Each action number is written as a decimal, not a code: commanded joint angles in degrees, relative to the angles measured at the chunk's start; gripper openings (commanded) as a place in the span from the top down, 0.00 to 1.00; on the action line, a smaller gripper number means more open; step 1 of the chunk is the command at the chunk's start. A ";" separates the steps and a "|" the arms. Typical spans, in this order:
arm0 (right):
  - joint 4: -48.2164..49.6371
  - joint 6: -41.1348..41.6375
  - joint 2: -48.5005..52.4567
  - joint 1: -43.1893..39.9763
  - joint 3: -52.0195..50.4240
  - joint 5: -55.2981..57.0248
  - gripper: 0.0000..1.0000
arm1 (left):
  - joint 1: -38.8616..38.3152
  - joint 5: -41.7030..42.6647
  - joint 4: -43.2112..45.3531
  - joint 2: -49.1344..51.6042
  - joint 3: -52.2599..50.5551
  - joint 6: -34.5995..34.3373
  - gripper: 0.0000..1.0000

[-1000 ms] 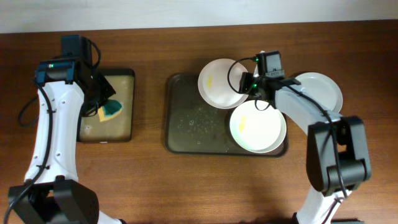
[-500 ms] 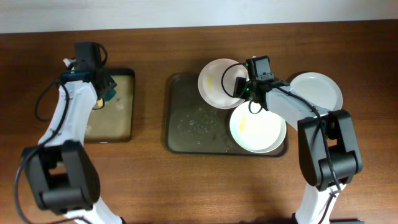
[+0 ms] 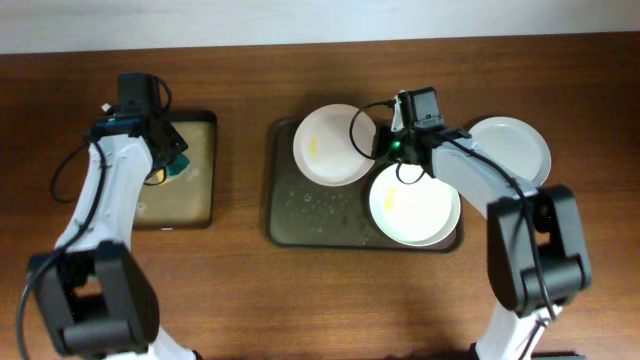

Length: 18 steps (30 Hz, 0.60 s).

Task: Clean dirty plates on tray and stack at the side

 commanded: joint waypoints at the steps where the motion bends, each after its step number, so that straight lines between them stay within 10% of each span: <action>1: -5.77 -2.45 -7.13 0.98 0.55 -6.82 0.96 | -0.17 1.86 -1.81 -6.40 0.46 0.98 1.00; 12: -13.18 -6.05 -1.18 3.61 -1.66 -4.87 0.96 | -0.61 29.88 -3.69 -7.89 0.44 17.33 1.00; 18: -13.62 -6.27 1.90 3.74 -1.88 -4.85 0.96 | -6.97 30.25 -5.79 -7.87 0.13 17.31 1.00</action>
